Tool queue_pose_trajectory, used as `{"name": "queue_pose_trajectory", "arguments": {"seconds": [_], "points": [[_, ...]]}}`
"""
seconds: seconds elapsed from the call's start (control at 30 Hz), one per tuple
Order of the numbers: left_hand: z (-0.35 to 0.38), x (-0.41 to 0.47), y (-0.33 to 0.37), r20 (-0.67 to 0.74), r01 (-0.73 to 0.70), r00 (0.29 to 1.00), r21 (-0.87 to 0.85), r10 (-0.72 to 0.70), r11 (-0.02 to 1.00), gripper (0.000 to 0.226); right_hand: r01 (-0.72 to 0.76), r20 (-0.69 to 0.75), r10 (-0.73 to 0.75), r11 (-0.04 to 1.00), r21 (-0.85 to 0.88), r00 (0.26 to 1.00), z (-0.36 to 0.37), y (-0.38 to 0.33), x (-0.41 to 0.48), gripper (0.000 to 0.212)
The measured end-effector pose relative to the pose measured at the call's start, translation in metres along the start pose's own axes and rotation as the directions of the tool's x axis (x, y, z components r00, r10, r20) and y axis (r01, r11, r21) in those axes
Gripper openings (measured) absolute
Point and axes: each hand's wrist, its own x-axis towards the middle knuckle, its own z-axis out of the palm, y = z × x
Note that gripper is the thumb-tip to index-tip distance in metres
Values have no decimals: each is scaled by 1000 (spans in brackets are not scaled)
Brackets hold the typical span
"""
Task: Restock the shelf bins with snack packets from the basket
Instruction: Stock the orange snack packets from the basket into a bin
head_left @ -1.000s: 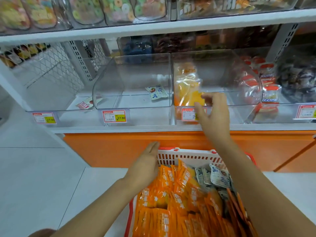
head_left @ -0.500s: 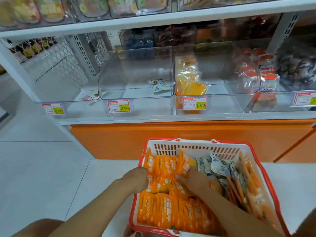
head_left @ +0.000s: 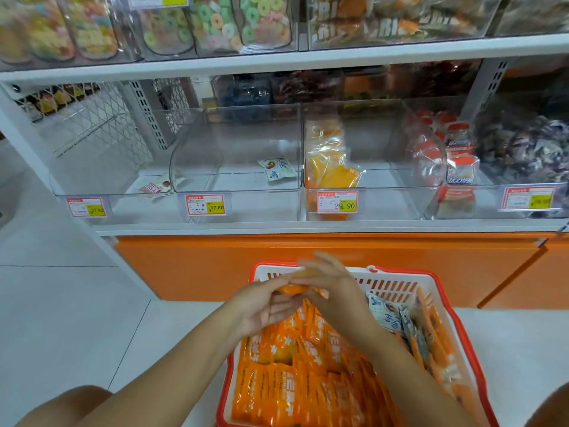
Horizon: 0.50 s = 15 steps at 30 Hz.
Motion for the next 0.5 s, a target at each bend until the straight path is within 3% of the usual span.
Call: {"name": "queue_pose_trajectory", "arguments": {"seconds": [0.1, 0.2, 0.27, 0.33, 0.43, 0.5], "points": [[18, -1, 15, 7, -179, 984, 26, 179, 983, 16, -145, -230, 150, 989, 41, 962, -21, -4, 7, 54], [32, -9, 28, 39, -356, 935, 115, 353, 928, 12, -288, -382, 446, 869, 403, 809, -37, -15, 12, 43], [40, -13, 34, 56, -454, 891, 159, 451, 877, 15, -280, -328, 568, 731, 622, 755, -46, -22, 16, 47], [46, -16, 41, 81, -524, 850, 231, 520, 820, 19, -263, -229, 578, 642, 720, 783, -59, -30, 23, 47], [53, -22, 58, 96, -604, 788, 307, 608, 735, 21, -322, -118, 552, 632, 705, 825, -84, -36, 42, 24], [53, -20, 71, 97, -671, 686, 468, 721, 576, 21, -291, -167, 521, 683, 670, 837, -105, -31, 62, 13]]}}
